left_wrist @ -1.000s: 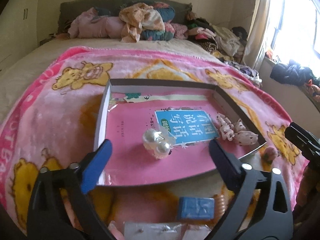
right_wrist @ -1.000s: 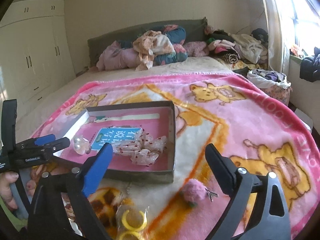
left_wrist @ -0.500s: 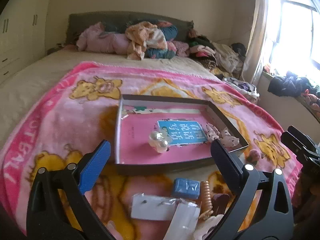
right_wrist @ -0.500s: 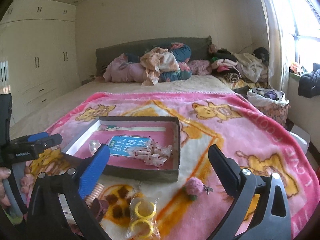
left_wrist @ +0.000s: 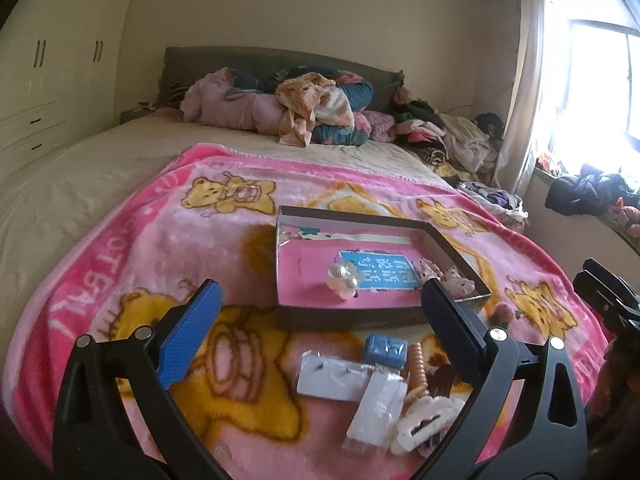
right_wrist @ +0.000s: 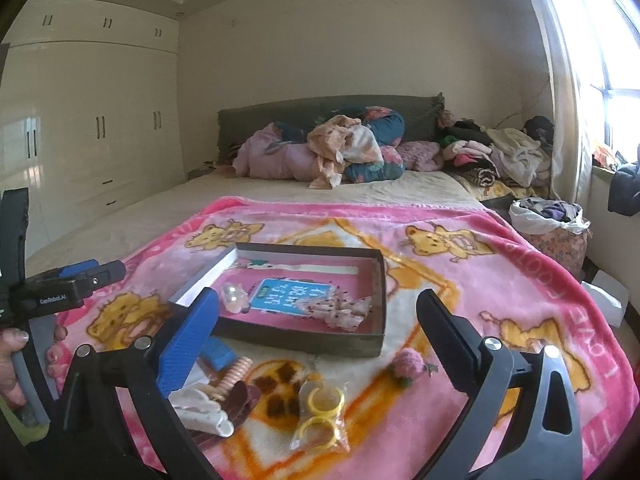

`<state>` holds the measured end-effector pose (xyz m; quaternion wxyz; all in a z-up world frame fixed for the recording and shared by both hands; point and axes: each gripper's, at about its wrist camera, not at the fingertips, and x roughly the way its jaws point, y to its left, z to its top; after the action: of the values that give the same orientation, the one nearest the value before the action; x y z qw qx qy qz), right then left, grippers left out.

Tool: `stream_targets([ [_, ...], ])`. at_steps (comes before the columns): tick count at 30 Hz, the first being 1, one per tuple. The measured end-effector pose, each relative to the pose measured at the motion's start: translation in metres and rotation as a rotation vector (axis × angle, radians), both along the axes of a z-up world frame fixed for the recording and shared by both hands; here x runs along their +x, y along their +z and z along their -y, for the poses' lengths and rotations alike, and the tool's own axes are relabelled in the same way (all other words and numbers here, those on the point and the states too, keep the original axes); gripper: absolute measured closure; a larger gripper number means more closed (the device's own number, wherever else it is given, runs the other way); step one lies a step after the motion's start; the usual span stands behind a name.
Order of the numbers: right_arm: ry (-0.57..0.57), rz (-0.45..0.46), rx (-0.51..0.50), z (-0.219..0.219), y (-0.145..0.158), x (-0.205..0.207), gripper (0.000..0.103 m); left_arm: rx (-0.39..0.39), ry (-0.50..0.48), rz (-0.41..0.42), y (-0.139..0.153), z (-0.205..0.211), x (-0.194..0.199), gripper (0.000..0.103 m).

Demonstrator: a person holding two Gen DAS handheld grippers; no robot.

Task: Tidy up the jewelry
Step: 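Withdraw both open tools from the box back toward the remaining jewelry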

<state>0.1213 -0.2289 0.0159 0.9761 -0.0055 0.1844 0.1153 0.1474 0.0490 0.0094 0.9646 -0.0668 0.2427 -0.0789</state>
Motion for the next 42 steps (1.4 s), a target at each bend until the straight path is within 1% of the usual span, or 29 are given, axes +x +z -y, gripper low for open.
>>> stream_targets([
  [10, 0.046, -0.026, -0.004, -0.013, -0.012, -0.018, 0.007, 0.032, -0.019, -0.020, -0.012, 0.002, -0.031, 0.012],
  [16, 0.062, -0.059, -0.001, -0.017, -0.027, -0.028, 0.007, 0.050, -0.025, -0.038, -0.021, 0.003, -0.044, 0.012],
  [24, 0.049, -0.114, -0.008, -0.011, -0.050, -0.035, 0.007, 0.074, -0.076, -0.069, -0.036, 0.017, -0.057, 0.012],
  [36, -0.004, -0.180, 0.019, 0.016, -0.071, -0.034, 0.007, 0.105, -0.174, -0.100, -0.053, 0.050, -0.056, 0.012],
  [42, -0.018, -0.215, 0.007, 0.025, -0.083, -0.027, 0.007, 0.125, -0.216, -0.131, -0.066, 0.068, -0.049, 0.012],
])
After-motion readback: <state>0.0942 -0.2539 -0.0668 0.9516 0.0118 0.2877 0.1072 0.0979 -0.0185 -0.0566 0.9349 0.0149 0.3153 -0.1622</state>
